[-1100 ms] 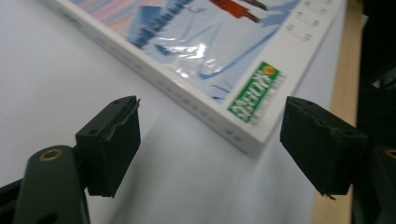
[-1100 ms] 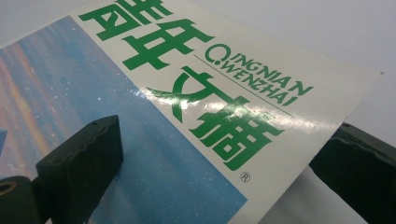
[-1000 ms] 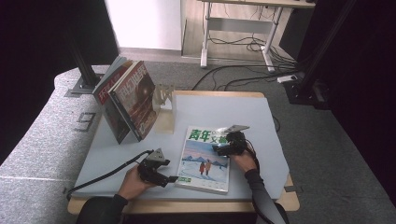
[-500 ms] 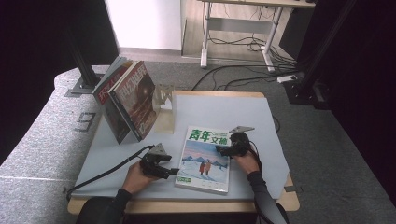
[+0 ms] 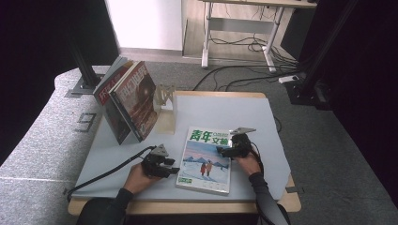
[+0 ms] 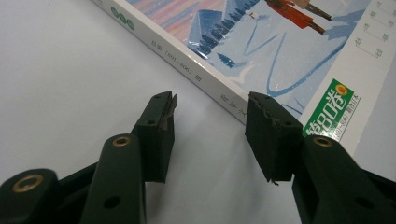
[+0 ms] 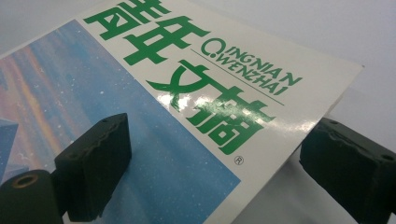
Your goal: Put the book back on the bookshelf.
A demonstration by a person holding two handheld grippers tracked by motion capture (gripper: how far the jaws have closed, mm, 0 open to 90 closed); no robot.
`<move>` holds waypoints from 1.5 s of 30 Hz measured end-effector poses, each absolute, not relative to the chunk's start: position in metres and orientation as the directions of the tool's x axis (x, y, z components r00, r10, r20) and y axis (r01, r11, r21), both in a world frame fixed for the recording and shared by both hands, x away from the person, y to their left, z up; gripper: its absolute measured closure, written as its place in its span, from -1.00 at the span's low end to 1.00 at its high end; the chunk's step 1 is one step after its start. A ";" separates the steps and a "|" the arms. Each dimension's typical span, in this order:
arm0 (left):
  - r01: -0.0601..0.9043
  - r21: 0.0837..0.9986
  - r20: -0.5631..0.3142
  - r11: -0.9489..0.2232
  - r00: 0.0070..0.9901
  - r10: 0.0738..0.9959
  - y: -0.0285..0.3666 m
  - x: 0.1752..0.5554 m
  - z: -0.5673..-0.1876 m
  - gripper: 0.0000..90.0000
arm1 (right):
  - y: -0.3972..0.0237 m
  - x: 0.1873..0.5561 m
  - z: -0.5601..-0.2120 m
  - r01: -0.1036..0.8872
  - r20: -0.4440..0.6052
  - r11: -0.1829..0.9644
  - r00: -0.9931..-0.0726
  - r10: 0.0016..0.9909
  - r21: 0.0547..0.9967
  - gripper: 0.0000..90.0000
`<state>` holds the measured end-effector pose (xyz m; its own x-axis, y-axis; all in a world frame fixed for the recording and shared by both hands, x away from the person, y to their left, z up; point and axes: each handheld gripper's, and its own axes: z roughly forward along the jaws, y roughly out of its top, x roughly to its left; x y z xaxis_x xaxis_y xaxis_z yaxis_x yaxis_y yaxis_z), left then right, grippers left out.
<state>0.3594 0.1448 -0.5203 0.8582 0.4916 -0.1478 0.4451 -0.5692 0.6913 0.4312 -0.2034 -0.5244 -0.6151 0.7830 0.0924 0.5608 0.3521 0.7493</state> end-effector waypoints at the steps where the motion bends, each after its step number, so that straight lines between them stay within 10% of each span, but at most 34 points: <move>1: 0.445 0.691 -0.148 -0.569 0.858 0.492 0.145 0.359 -0.520 0.15 | -0.203 0.432 -0.524 0.561 0.092 0.351 -0.614 0.784 0.749 -0.83; 16: 0.380 0.718 -0.133 -0.583 0.897 0.422 0.135 0.345 -0.521 0.13 | -0.189 0.448 -0.524 0.549 0.078 0.375 -0.632 0.771 0.747 -0.88; 28: 0.403 0.688 -0.041 -0.603 0.851 0.523 0.146 0.359 -0.525 -0.69 | -0.213 0.441 -0.522 0.580 0.120 0.348 -0.618 0.777 0.737 -1.00; 45: 0.429 0.668 -0.008 -0.608 0.821 0.571 0.149 0.366 -0.528 -0.89 | -0.198 0.456 -0.530 0.610 0.185 0.339 -0.635 0.750 0.716 -1.00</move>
<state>0.3656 0.1487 -0.5284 0.8210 0.5708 -0.0082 0.4293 -0.6079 0.6679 0.4563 -0.1976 -0.5304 -0.6345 0.7503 0.1854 0.6103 0.3392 0.7159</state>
